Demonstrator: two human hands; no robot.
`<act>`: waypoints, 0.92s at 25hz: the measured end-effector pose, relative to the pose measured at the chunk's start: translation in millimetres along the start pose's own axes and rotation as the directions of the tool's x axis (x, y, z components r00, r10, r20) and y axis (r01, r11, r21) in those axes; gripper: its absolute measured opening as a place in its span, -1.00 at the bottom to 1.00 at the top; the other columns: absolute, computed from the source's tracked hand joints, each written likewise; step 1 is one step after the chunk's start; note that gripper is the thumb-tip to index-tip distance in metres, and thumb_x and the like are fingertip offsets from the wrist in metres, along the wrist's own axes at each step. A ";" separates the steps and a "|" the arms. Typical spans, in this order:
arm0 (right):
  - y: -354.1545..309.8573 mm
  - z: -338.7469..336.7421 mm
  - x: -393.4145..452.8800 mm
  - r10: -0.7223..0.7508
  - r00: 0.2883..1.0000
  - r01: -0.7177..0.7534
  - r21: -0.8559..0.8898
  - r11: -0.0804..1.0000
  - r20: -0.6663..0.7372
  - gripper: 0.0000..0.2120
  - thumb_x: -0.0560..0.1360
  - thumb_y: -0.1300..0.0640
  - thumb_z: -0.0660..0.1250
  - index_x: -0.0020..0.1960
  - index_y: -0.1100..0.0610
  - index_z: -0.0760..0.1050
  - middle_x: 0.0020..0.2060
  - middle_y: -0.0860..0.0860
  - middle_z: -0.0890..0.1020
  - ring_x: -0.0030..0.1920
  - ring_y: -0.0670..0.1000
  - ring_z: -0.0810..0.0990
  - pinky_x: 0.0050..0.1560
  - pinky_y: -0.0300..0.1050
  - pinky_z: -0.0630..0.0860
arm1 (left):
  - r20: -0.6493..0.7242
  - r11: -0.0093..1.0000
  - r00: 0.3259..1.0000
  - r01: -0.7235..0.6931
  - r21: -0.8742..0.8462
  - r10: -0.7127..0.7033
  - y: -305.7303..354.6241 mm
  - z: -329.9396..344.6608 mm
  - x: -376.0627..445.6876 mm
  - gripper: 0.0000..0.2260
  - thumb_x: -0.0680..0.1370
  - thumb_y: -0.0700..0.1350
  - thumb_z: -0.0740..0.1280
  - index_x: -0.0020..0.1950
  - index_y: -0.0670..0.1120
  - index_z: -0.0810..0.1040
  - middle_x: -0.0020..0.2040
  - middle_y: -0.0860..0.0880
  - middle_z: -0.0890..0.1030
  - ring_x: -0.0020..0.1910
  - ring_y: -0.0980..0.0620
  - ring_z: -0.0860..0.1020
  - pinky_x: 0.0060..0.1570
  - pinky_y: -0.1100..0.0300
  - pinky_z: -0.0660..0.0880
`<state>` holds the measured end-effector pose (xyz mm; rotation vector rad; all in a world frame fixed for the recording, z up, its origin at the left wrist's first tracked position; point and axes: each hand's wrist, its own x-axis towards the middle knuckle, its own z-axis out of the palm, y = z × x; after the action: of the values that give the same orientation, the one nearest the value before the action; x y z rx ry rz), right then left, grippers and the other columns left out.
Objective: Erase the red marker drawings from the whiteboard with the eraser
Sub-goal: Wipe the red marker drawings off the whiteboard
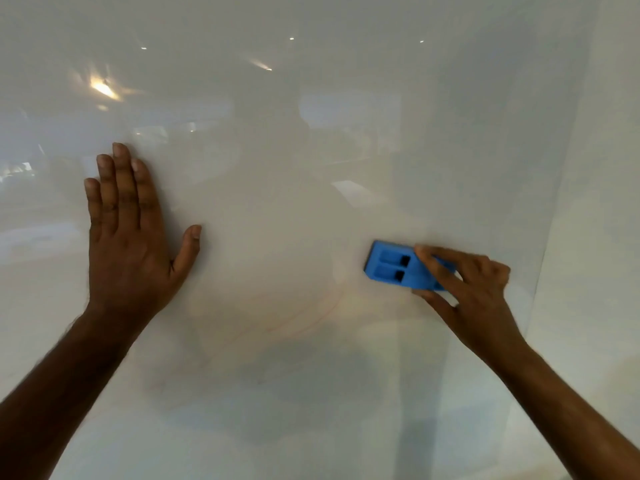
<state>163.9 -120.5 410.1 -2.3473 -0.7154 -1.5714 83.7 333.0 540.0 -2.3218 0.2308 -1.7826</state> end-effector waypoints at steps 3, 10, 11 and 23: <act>-33.3 2.4 36.0 0.051 0.998 -0.048 0.084 0.995 -0.040 -0.44 0.63 -0.21 0.26 0.60 -0.16 0.29 0.39 -0.11 0.49 0.18 0.07 0.48 0.17 0.12 0.28 | -0.004 1.000 1.000 0.003 -0.001 -0.003 0.9 -0.8 -0.3 -0.22 0.77 0.16 0.12 0.73 -0.37 -0.08 0.74 -0.41 -0.03 0.74 -0.41 -0.05 0.74 -0.21 -0.13; -67.1 48.8 -71.4 -0.317 0.938 0.322 -0.017 0.946 0.139 -0.42 0.64 -0.01 0.34 0.62 -0.17 0.28 0.44 -0.06 0.52 0.26 0.04 0.50 0.15 0.12 0.33 | 0.020 1.000 1.000 -0.022 0.017 0.022 -4.8 -1.8 -1.9 -0.20 0.76 0.18 0.12 0.74 -0.35 -0.10 0.75 -0.37 -0.06 0.76 -0.37 -0.07 0.75 -0.19 -0.14; -56.6 48.0 -84.7 -0.338 0.927 0.345 -0.021 0.938 0.165 -0.43 0.65 0.01 0.31 0.63 -0.17 0.28 0.46 -0.06 0.52 0.28 0.04 0.50 0.15 0.11 0.31 | 0.025 1.000 0.999 -0.022 0.015 0.022 -5.5 -2.2 -2.1 -0.20 0.76 0.18 0.12 0.74 -0.35 -0.09 0.75 -0.37 -0.06 0.76 -0.37 -0.07 0.75 -0.18 -0.15; -81.3 17.9 36.9 0.040 0.997 -0.028 0.175 0.984 -0.061 -0.43 0.60 -0.22 0.29 0.58 -0.18 0.30 0.35 -0.15 0.45 0.15 0.02 0.44 0.11 0.03 0.25 | 0.038 1.000 0.999 -0.014 -0.014 0.014 -5.3 0.1 -3.2 -0.21 0.76 0.18 0.12 0.75 -0.33 -0.08 0.76 -0.33 -0.08 0.76 -0.33 -0.10 0.75 -0.20 -0.15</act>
<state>147.9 -33.1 430.2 -2.1631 -0.7613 -1.4977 83.0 338.9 538.3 -2.3554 0.2535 -1.7344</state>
